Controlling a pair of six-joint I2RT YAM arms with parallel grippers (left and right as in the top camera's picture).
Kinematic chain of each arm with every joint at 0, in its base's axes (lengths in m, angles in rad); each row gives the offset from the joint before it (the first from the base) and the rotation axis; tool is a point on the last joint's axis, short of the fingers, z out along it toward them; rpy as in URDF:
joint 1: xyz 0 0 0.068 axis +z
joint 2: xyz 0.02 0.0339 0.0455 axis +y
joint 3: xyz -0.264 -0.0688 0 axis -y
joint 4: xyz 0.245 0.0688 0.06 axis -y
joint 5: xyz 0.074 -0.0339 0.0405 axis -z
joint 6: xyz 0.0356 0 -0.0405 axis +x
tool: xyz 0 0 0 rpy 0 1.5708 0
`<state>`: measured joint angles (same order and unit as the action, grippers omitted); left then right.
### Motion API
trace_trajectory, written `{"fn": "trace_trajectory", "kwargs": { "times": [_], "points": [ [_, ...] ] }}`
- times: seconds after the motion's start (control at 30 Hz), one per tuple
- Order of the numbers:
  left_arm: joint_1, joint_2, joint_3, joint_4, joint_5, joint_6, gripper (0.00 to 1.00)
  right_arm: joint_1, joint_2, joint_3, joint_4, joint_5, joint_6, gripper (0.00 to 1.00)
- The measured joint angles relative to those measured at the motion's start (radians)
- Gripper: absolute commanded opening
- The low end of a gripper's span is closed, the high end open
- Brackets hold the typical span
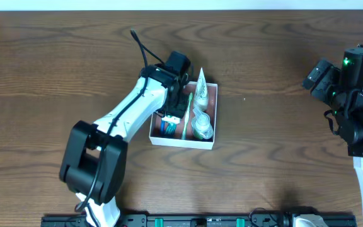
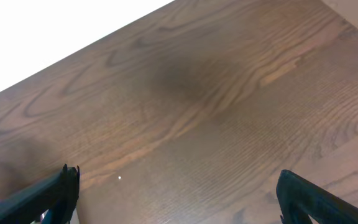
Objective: Pack container
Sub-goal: 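Lower the Dettol soap box into the box and release it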
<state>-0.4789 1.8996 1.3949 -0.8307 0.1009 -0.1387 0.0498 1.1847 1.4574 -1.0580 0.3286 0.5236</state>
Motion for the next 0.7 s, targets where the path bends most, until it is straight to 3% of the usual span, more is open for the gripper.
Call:
{"fn": "trace_trajectory", "kwargs": {
  "times": [0.1,0.4,0.7],
  "points": [
    [0.0,0.01,-0.005,0.0,-0.001,0.0,0.54,0.0,0.0,0.0,0.0,0.0,0.0,0.99],
    [0.0,0.01,-0.006,-0.001,-0.014,-0.014,0.64,0.0,0.0,0.0,0.0,0.0,0.0,0.99],
    [0.0,-0.046,0.089,-0.141,-0.024,-0.018,0.65,0.0,0.0,0.0,0.0,0.0,0.0,0.99]
  ]
}}
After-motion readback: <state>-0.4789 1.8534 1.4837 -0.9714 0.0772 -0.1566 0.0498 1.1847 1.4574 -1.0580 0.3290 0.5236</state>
